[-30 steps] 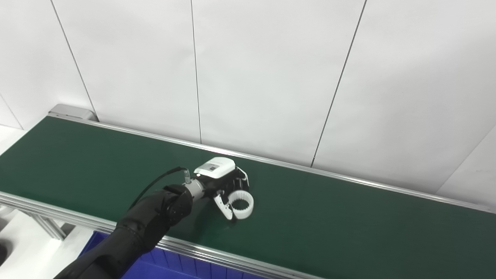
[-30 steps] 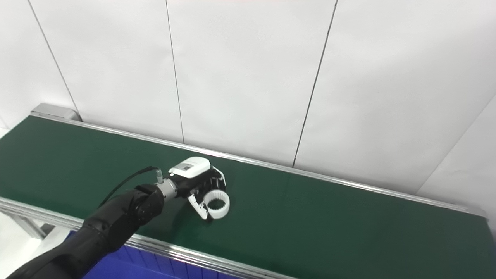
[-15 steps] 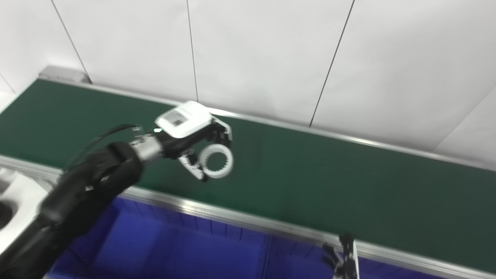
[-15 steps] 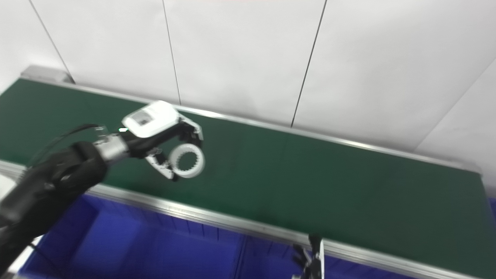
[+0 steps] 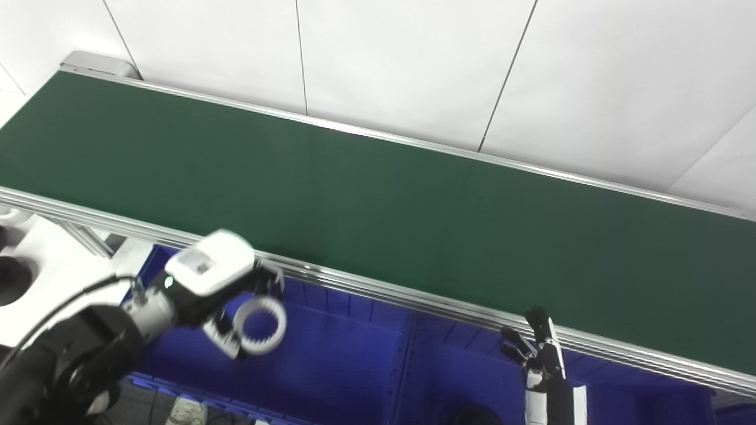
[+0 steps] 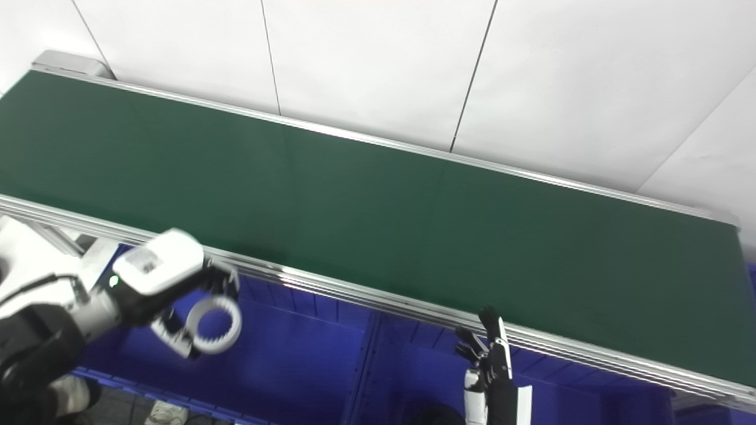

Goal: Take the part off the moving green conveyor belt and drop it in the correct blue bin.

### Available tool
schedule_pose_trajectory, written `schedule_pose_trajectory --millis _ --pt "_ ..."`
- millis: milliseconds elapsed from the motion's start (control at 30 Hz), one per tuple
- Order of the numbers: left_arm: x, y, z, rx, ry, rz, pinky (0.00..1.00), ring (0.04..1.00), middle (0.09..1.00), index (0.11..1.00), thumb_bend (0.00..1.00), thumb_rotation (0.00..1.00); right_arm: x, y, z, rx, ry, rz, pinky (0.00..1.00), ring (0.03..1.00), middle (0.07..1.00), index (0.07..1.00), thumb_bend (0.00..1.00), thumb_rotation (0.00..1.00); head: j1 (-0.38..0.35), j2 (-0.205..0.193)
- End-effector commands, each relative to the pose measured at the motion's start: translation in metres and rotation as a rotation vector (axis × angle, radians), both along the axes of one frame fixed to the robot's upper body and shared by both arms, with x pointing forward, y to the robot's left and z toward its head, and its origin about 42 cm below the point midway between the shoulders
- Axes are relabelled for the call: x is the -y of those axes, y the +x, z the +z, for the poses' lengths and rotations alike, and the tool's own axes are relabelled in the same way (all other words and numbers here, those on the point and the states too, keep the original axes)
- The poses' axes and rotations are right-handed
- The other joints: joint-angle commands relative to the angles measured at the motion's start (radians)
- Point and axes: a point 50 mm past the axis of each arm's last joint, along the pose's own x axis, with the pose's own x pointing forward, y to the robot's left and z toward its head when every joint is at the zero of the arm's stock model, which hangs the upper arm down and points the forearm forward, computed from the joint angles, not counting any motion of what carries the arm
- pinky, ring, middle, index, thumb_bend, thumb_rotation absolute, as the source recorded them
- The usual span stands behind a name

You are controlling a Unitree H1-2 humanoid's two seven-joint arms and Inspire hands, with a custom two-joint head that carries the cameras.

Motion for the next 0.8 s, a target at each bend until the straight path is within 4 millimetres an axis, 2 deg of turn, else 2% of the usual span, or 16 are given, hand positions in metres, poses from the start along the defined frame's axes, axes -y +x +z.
schedule_pose_trajectory --millis 0,167,233,267,300,333,400,633,767 --pt "-0.0029 0.0112 0.0135 0.055 0.048 -0.013 0.45 0.492 0.490 0.487 0.52 0.00 -0.0026 0.0050 0.0115 0.039 0.000 -0.005 0.72 0.789 0.923 0.939 0.75 1.00 -0.005 0.003" --pt "0.0016 0.0147 0.0095 -0.016 0.146 -0.006 0.48 0.527 0.496 0.491 0.52 0.00 -0.0042 0.0069 0.0118 0.039 0.012 -0.003 0.73 0.796 0.926 0.940 0.76 1.00 -0.025 0.004" --pt "0.0029 0.0157 0.0091 -0.045 0.187 0.001 0.52 0.576 0.600 0.496 0.52 0.06 -0.0041 0.0074 0.0115 0.040 0.012 -0.001 0.73 0.799 0.928 0.941 0.77 1.00 -0.026 0.002" --pt "0.0034 0.0158 0.0090 -0.050 0.229 -0.002 0.65 0.722 0.749 0.711 0.73 0.30 -0.0040 0.0077 0.0114 0.043 0.012 0.001 0.73 0.798 0.929 0.942 0.78 1.00 -0.026 0.001" --pt "0.0039 0.0157 0.0091 -0.051 0.263 -0.003 0.76 0.818 0.849 0.821 0.83 0.44 -0.0039 0.0078 0.0113 0.047 0.013 0.004 0.73 0.801 0.931 0.943 0.79 1.00 -0.026 0.001" --pt "0.0041 0.0157 0.0091 -0.052 0.285 -0.004 0.85 0.895 0.927 0.903 0.89 0.55 -0.0039 0.0080 0.0112 0.050 0.014 0.006 0.73 0.806 0.934 0.946 0.81 1.00 -0.027 0.001" --pt "0.0051 0.0156 0.0104 -0.052 0.315 0.003 0.97 0.979 0.988 0.982 0.91 0.70 -0.0039 0.0080 0.0109 0.057 0.021 0.011 0.74 0.818 0.938 0.948 0.84 1.00 -0.027 0.001" --pt "0.0064 0.0139 0.0124 -0.028 0.328 0.012 1.00 1.000 1.000 1.000 0.88 0.79 -0.0041 0.0075 0.0099 0.060 0.037 0.018 0.76 0.832 0.945 0.953 0.87 1.00 -0.033 -0.005" --pt "0.0044 0.0104 0.0186 -0.028 0.222 0.043 0.98 0.986 1.000 1.000 0.83 0.77 -0.0054 0.0063 0.0099 0.058 0.027 0.019 0.76 0.830 0.943 0.955 0.87 1.00 -0.052 -0.003"
